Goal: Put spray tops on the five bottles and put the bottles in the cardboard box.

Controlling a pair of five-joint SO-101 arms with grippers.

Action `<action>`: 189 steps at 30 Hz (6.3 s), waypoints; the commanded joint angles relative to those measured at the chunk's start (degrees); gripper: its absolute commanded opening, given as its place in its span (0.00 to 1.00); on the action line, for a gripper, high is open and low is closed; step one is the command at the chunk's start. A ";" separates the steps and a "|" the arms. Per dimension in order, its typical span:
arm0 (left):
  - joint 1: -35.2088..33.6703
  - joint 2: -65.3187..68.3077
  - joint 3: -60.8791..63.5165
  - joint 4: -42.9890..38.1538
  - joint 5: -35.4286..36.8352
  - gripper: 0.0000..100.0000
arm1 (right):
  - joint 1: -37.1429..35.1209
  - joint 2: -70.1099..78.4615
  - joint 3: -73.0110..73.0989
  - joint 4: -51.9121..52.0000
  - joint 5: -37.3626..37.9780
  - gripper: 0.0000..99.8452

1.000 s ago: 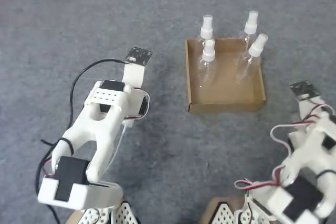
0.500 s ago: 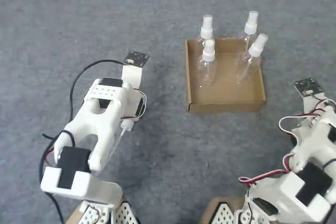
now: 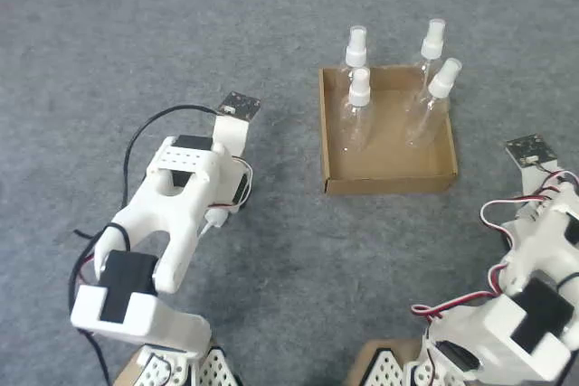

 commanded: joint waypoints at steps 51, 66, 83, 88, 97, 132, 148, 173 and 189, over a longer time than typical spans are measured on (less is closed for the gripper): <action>-0.35 -42.81 -0.31 12.22 0.97 0.01 | -3.12 9.80 -37.36 22.46 -2.29 0.00; -0.35 -64.97 -16.75 16.26 2.29 0.01 | -51.91 -46.29 -10.81 23.52 -28.66 0.00; -0.18 -65.41 -27.47 3.43 28.57 0.01 | -90.07 -49.89 11.52 -1.01 -44.31 0.01; 0.18 -64.97 -26.07 2.55 32.70 0.01 | -90.15 -49.89 11.60 -1.19 -44.31 0.01; 0.26 -65.41 -14.55 -6.24 33.85 0.01 | -90.42 -49.98 19.60 -19.03 -44.84 0.01; 0.35 -64.97 -5.85 -13.98 31.65 0.01 | -92.26 -49.98 24.62 -22.11 -48.35 0.01; 5.10 -65.49 0.13 -10.73 32.97 0.01 | -92.44 -49.98 24.70 -21.93 -48.35 0.01; 13.19 -73.23 9.54 -7.03 22.51 0.01 | -87.69 -67.82 42.29 -44.44 -53.36 0.01; 9.32 -76.48 1.36 -0.18 11.34 0.15 | -87.43 -67.56 43.52 -44.53 -53.27 0.01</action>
